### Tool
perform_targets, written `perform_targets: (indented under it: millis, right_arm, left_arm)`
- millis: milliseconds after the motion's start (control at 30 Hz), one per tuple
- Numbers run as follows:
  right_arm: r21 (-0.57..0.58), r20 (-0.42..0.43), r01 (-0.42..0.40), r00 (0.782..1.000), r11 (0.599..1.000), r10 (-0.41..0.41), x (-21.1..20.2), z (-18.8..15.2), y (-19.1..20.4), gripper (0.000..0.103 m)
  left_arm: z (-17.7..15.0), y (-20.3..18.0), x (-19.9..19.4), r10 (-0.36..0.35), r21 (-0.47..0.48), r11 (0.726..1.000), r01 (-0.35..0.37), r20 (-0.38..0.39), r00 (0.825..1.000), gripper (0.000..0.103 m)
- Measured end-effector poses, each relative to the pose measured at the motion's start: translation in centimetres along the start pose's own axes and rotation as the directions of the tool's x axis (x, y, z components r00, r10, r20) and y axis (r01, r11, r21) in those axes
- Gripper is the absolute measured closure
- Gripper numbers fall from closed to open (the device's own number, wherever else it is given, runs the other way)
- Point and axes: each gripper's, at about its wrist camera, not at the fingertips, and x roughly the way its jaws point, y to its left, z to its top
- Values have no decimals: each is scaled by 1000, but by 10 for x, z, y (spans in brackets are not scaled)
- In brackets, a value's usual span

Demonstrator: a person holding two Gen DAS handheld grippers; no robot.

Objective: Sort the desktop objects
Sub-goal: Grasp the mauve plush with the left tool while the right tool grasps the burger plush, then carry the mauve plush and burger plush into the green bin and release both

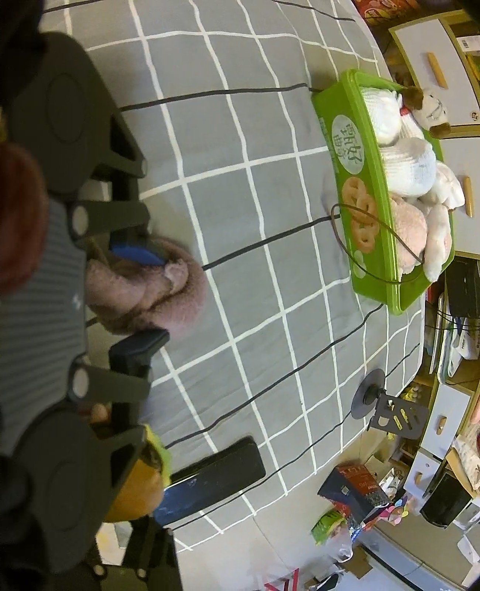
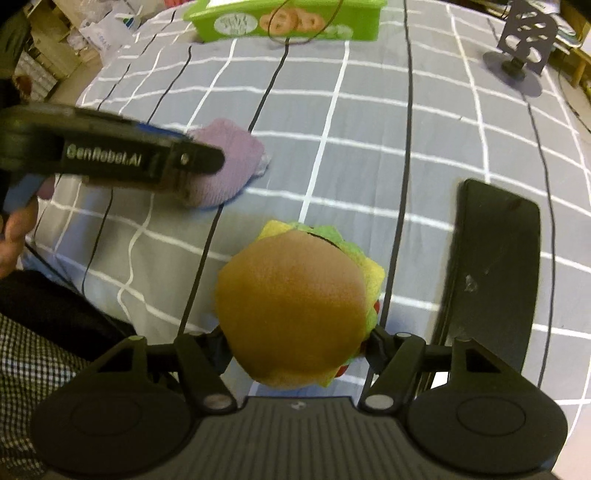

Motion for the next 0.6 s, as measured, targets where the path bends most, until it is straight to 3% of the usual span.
perform_targets:
  millis: [333, 600]
  right_arm:
    - [-4, 71, 17, 997, 1000, -17, -16, 14, 11, 35]
    - [17, 171, 6, 985, 1000, -9, -39, 42, 18, 35]
  left_arm:
    - [6, 4, -17, -30, -20, 999, 31, 37, 999, 65]
    - [25, 26, -45, -29, -93, 995, 41, 127, 992, 65]
